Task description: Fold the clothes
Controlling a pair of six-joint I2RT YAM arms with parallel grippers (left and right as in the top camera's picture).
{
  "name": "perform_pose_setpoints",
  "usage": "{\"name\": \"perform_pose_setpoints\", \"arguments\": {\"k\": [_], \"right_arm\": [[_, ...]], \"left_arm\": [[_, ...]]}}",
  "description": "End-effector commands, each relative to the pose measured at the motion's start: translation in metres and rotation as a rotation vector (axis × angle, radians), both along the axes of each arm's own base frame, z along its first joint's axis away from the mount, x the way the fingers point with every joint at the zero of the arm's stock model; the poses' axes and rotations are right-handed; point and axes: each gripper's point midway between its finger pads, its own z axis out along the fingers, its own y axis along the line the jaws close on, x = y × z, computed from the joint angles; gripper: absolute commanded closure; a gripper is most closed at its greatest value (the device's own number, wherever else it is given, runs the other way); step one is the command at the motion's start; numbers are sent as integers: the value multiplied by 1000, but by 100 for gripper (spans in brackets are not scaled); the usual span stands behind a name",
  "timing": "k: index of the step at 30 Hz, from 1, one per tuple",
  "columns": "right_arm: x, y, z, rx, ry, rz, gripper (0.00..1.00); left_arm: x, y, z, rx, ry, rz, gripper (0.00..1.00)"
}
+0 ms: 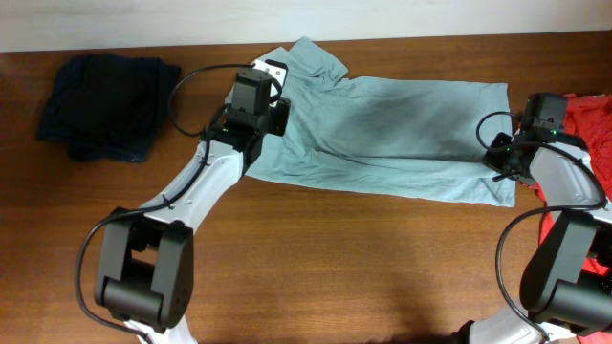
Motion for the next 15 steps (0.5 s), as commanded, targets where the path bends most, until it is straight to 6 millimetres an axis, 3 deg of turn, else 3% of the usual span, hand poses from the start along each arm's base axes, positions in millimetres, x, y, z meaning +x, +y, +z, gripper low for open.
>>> {"name": "perform_pose_setpoints", "arguments": {"k": [1, 6, 15], "right_arm": [[4, -13, 7, -72, -5, -24, 96], [5, -21, 10, -116, -13, -42, 96], [7, -22, 6, -122, -7, -26, 96]], "left_arm": [[11, 9, 5, 42, -40, 43, 100], [18, 17, 15, 62, -72, 87, 100], [18, 17, 12, 62, -66, 86, 100]]}}
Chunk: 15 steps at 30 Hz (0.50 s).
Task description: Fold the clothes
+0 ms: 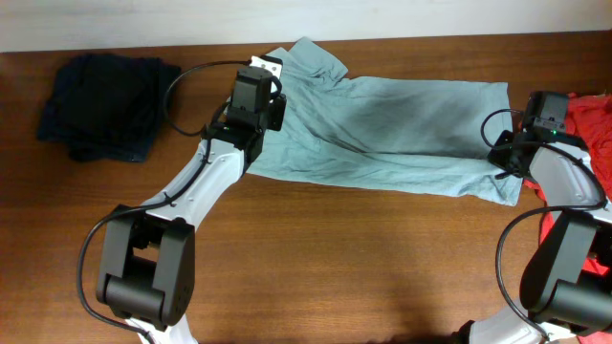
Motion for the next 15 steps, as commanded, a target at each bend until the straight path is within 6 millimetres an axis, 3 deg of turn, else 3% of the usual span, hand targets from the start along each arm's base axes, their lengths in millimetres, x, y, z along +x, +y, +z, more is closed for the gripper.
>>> {"name": "perform_pose_setpoints", "arguments": {"k": [1, 9, 10, 12, 15], "right_arm": [[4, -6, -2, -36, 11, 0, 96], [6, -7, -16, -28, 30, 2, 95], [7, -7, -15, -30, 24, 2, 94], [10, -8, -14, -35, 9, 1, 75], [17, -9, -11, -39, -19, 5, 40]], "left_arm": [[7, 3, 2, 17, -14, 9, 100], [8, 3, -25, 35, 34, 9, 99], [9, 3, -26, 35, 34, 9, 96], [10, 3, -25, 32, 28, 9, 73], [12, 2, -21, 26, 11, 9, 20]]}}
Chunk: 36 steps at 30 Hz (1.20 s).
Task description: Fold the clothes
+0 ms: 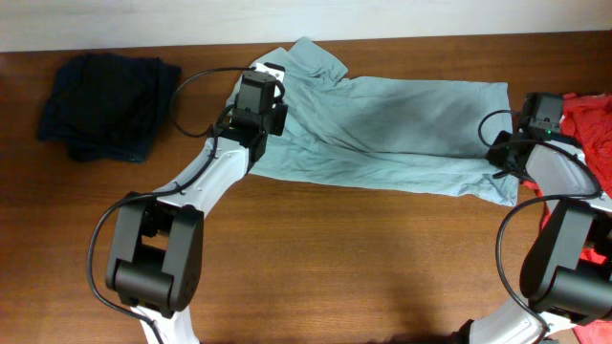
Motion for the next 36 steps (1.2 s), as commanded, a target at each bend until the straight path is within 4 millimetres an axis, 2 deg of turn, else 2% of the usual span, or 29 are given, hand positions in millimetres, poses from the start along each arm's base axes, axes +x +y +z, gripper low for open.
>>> {"name": "perform_pose_setpoints", "arguments": {"k": [1, 4, 5, 8, 10, 12, 13, 15, 18, 21, 24, 27, 29, 31, 33, 35, 36], "right_arm": [[11, -3, 6, -25, -28, 23, 30], [28, 2, 15, -31, -75, 133, 8], [32, 3, 19, -32, -83, 156, 4], [39, 7, 40, -17, -87, 200, 2], [42, 15, 56, 19, -89, 243, 2], [45, 33, 75, 94, -95, 336, 3], [45, 44, 84, 132, -99, 392, 4], [43, 66, 100, 191, -98, 518, 6], [33, 89, 112, 197, -43, 657, 7], [26, 116, 112, 182, 8, 799, 7], [32, 143, 112, 169, 5, 886, 3], [34, 166, 113, 166, 0, 941, 3], [35, 180, 113, 158, 2, 975, 3], [34, 186, 110, 136, 23, 994, 3], [33, 191, 107, 116, 47, 1006, 3], [32, 194, 105, 100, 68, 1014, 3], [31, 196, 104, 93, 74, 1017, 3]], "left_arm": [[10, 2, 12, -5, -47, 13, 2], [21, -1, 37, -20, -90, 15, 1], [26, 0, 49, -24, -99, 19, 1], [34, 7, 83, -27, -95, 37, 1], [32, 15, 98, -32, -59, 62, 1], [27, 25, 107, -48, -12, 102, 2], [24, 31, 108, -61, 17, 126, 8], [16, 43, 104, -87, 73, 181, 20], [6, 67, 90, -102, 151, 259, 21], [-1, 96, 77, -150, 226, 331, 21], [-3, 122, 71, -222, 270, 361, 21], [-6, 144, 61, -264, 312, 395, 21], [-10, 160, 48, -275, 357, 432, 21], [-15, 169, 32, -292, 411, 448, 20], [-21, 173, 14, -320, 479, 452, 13], [-27, 169, -4, -357, 552, 416, 13], [-30, 164, -11, -371, 584, 377, 17]]}}
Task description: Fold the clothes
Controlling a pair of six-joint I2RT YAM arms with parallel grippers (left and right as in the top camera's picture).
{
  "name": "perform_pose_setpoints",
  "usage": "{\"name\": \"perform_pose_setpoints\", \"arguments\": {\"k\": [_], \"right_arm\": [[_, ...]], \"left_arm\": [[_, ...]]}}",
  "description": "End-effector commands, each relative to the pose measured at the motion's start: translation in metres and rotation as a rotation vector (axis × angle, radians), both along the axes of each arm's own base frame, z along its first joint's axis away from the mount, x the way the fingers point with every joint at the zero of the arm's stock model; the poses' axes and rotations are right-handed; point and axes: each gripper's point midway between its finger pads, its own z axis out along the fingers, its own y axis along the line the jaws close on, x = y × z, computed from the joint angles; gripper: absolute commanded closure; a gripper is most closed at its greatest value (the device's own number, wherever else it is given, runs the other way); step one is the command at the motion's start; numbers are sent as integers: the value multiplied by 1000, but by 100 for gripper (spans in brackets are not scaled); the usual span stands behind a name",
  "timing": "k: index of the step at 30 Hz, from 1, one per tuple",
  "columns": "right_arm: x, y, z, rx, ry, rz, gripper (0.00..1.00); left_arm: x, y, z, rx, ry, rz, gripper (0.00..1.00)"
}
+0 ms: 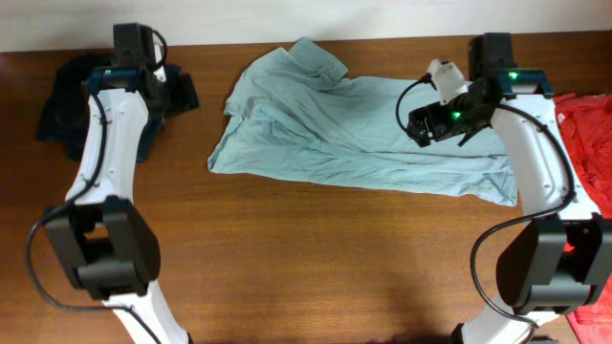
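Note:
A light blue-green shirt (354, 134) lies spread across the middle of the wooden table, wrinkled along its left edge, collar end toward the back left. My left gripper (187, 96) hangs off to the shirt's left, near the dark clothes, its fingers apart and empty. Above the shirt's right part, my right gripper (419, 127) points left; it looks open and holds no cloth. Neither gripper touches the shirt.
A pile of dark navy clothes (67, 110) sits at the back left, partly under my left arm. A red garment (588, 124) lies at the right edge. Bare table (316, 258) fills the front.
My left gripper has left the shirt's back-left corner and now sits by the dark pile. My right gripper has gone from the shirt's right hem to above its right part. The shirt's left edge lies more rumpled.
At first both grippers were at the shirt's ends, left at the collar corner and right at the right hem. Over the following moments they shifted slightly and the shirt's front edge straightened. Now both have come away and the shirt lies flat.

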Motion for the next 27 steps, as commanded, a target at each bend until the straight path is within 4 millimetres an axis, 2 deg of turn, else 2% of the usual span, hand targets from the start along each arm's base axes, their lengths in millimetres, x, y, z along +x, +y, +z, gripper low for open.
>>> {"name": "perform_pose_setpoints", "arguments": {"k": [1, 2, 4, 5, 7, 8, 10, 11, 16, 20, 27], "right_arm": [[2, 2, 1, -52, -7, 22, 3], [2, 3, 0, -55, -5, 25, 3], [2, 3, -1, -55, -4, 26, 3], [2, 3, -1, -56, -3, 25, 3], [2, 2, -2, -56, 0, 23, 3], [2, 2, -3, -59, 2, 22, 3], [2, 2, -7, -59, 11, 22, 3], [2, 2, -9, -59, 15, 22, 3], [3, 2, -29, -58, 65, 23, 3], [1, 2, -43, -57, 103, 25, 3], [0, 2, -46, -57, 111, 25, 3]], "left_arm": [[-7, -25, -34, -152, 86, -117, 30], [-11, -32, -41, -185, 114, -152, 49], [-21, -40, -54, -218, 168, -188, 72], [-27, -41, -59, -222, 199, -186, 79], [-33, -42, -63, -227, 230, -189, 79], [-35, -42, -63, -230, 236, -198, 75], [-40, -47, -62, -249, 250, -226, 58], [-45, -49, -62, -257, 269, -229, 56], [-65, -56, -66, -248, 347, -282, 56], [-63, -53, -68, -207, 346, -282, 50], [-65, -54, -77, -207, 356, -290, 45]]}}
